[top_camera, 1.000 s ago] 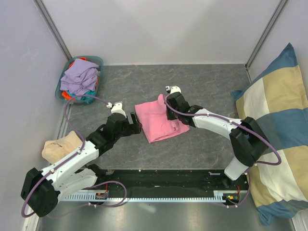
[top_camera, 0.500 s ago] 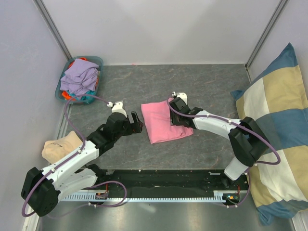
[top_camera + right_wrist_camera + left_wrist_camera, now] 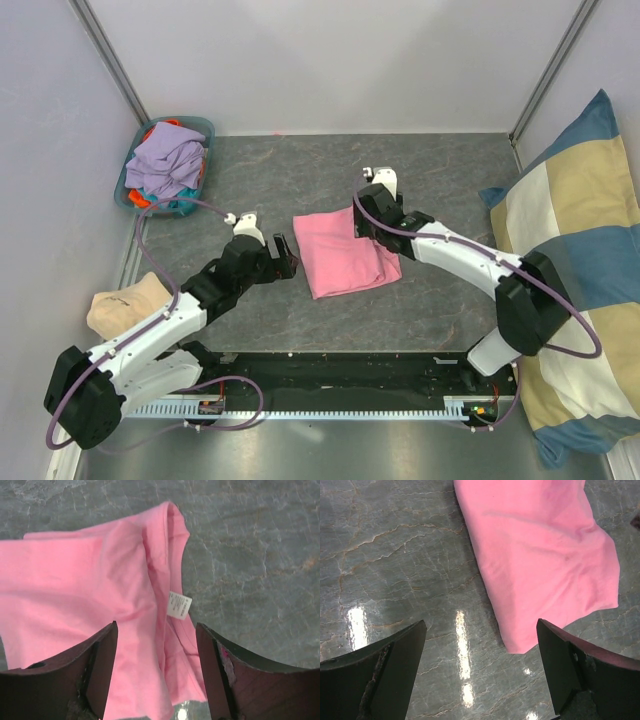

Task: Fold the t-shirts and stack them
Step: Fold the tshirt

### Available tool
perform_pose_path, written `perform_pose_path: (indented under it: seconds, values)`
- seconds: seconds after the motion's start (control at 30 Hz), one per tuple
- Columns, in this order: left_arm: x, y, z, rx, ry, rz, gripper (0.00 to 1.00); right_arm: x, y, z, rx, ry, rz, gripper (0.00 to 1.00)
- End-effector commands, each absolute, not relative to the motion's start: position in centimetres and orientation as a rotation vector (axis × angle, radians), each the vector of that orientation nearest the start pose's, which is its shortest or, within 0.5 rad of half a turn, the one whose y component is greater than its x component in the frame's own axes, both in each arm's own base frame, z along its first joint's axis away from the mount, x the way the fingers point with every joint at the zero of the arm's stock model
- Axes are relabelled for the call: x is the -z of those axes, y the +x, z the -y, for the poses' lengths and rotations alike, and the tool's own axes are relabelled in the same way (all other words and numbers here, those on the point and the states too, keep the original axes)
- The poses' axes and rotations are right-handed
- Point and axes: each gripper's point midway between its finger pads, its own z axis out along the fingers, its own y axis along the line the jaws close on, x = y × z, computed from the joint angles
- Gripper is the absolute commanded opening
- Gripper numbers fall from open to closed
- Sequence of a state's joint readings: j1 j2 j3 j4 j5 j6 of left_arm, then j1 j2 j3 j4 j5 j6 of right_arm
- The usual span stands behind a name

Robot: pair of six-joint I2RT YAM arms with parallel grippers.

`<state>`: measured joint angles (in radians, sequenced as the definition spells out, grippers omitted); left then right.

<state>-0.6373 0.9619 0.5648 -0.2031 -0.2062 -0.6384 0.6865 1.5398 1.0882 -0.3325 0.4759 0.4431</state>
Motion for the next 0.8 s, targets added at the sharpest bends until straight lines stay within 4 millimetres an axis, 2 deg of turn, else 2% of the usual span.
perform_pose_path:
  seconds: [0.0,0.17,0.33,0.4,0.5,0.63,0.77]
  values:
    - [-12.8,25.5,17.5,0.533,-0.114,-2.16,0.99,-13.7,39.0,-22.5,-0.061,-0.102,-2.194,0.71]
    - [-12.8,25.2,17.0,0.515,-0.118,-2.156,0.99,-12.3,42.7,-24.7,-0.094,-0.159,-2.203,0.69]
    - [-12.5,24.9,16.7,0.509,-0.122,-2.163,0.99,-10.9,44.7,-25.7,-0.115,-0.192,-2.209,0.61]
    - [-12.4,24.8,16.6,0.508,-0.124,-2.165,0.99,-10.0,45.0,-25.6,-0.113,-0.186,-2.224,0.51]
    - [-12.3,24.7,16.4,0.501,-0.128,-2.163,0.99,-9.6,44.9,-25.7,-0.138,-0.186,-2.231,0.44]
    - [-12.2,24.7,16.2,0.489,-0.13,-2.164,0.99,-8.9,44.5,-25.9,-0.163,-0.186,-2.251,0.45]
    - [-12.1,24.6,16.2,0.492,-0.13,-2.167,0.99,-8.8,44.0,-26.2,-0.2,-0.19,-2.26,0.54]
